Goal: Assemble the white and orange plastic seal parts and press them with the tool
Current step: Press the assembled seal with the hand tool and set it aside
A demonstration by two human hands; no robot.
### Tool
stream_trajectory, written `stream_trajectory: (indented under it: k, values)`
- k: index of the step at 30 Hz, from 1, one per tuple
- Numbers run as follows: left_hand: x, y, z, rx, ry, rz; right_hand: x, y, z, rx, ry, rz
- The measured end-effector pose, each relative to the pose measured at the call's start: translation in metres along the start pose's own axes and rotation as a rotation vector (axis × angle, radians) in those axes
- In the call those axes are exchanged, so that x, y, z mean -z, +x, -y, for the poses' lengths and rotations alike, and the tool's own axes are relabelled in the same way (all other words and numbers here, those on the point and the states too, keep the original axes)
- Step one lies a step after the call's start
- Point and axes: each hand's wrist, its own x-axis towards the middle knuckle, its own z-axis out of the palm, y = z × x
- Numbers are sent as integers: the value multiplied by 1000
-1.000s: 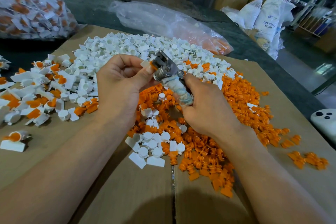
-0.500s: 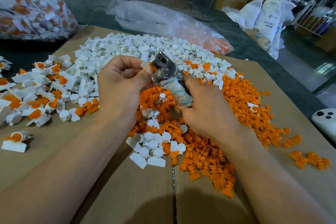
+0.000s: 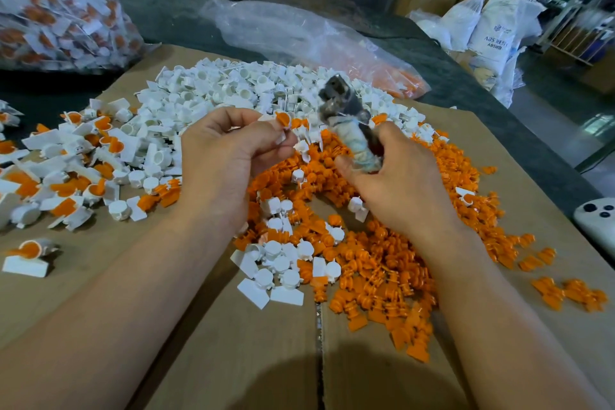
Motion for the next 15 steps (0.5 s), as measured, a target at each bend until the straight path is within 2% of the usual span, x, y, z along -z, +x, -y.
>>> stream_trajectory:
  k: [9, 15]
  values:
    - [4, 3, -1, 81, -33, -54, 3, 12, -27, -146, -256, 29]
    - [18, 17, -10, 99, -275, -172, 1, 14, -32, -185, -327, 78]
